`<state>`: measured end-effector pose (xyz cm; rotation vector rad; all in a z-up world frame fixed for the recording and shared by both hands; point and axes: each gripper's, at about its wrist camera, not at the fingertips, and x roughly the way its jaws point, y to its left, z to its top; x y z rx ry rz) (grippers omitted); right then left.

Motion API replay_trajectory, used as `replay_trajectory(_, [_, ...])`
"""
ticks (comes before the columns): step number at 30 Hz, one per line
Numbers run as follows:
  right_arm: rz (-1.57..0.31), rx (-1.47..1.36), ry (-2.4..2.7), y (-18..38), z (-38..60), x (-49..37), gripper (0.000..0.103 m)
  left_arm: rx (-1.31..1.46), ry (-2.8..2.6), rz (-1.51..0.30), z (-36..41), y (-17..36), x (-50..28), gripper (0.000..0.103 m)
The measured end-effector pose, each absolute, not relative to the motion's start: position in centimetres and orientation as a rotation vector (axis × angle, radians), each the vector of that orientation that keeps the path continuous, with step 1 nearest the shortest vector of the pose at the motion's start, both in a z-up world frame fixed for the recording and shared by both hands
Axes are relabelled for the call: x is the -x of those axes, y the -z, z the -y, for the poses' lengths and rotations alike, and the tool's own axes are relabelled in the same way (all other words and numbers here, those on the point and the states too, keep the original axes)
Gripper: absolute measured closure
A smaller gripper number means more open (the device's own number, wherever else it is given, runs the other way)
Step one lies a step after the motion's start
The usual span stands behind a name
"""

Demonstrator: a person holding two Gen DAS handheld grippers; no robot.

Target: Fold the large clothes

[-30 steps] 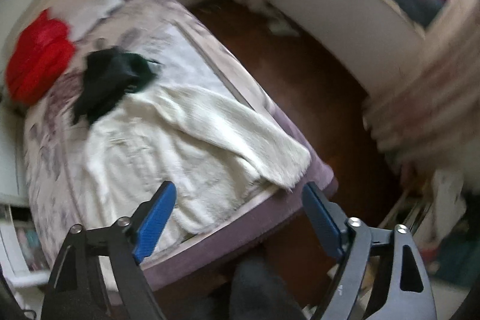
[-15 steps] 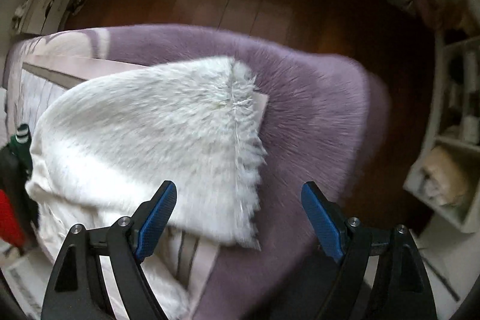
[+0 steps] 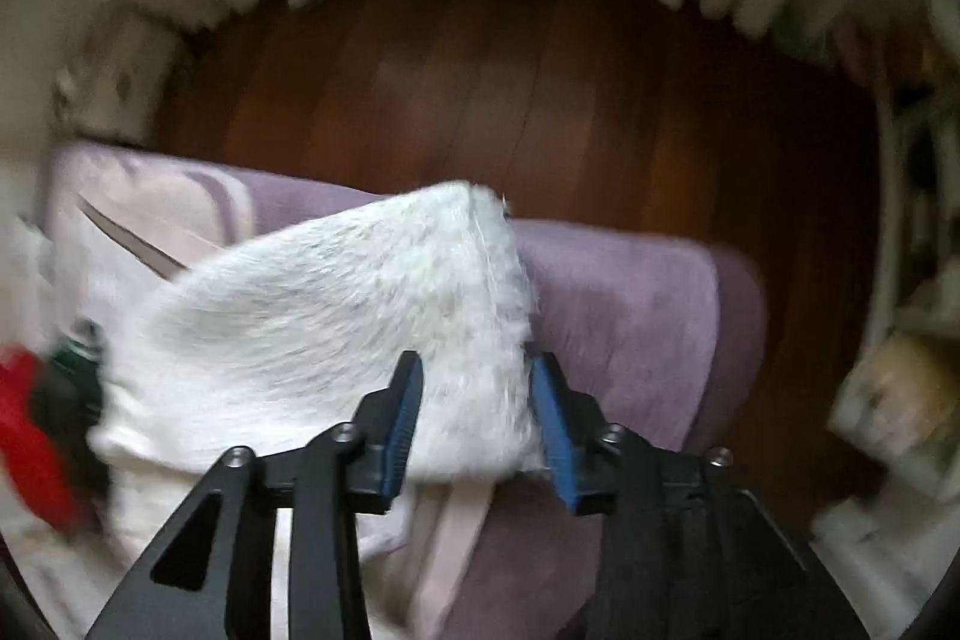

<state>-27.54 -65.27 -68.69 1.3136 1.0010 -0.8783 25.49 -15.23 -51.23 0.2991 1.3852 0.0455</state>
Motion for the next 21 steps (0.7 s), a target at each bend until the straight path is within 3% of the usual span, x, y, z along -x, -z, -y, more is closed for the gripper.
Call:
replay_trajectory(1, [-0.968,-1.384,0.858,69.1,64.5,28.3,0.045,-0.300,-0.044,-1.386,15.4,51.2,-25.5,0.000])
replay_trajectory(5, [-0.798,-1.731,0.649,74.7,61.5,28.0,0.044,-0.292,-0.046,-1.403,15.8,51.8,-25.7,0.000])
replay_trajectory(7, [-0.773,-1.758,0.649,77.0,60.8,27.0,0.044,-0.290,-0.056,-1.407,15.9,52.2,-25.8,0.000])
replay_trajectory(12, [-0.509,-1.830,0.731,80.5,59.3,25.4,0.043,-0.295,-0.075,-1.403,15.9,53.1,-26.4,0.000])
replay_trajectory(14, [-0.454,-1.816,0.761,80.4,59.2,24.8,0.050,-0.298,-0.081,-1.396,15.8,53.4,-26.6,0.000])
replay_trajectory(15, [-0.422,-1.811,0.784,80.6,58.8,24.3,0.075,-0.300,-0.084,-1.393,15.7,53.5,-26.7,0.000])
replay_trajectory(16, [-0.400,-1.816,0.779,80.7,58.7,24.0,0.088,-0.298,-0.088,-1.391,15.5,53.5,-26.8,0.000])
replay_trajectory(18, [-0.377,-1.809,0.783,80.6,59.0,22.9,0.095,-0.287,-0.099,-1.387,15.1,53.5,-27.0,0.000])
replay_trajectory(21, [-0.410,-1.687,0.791,77.7,59.8,21.0,0.096,-0.257,-0.125,-1.378,13.5,53.0,-27.3,0.000])
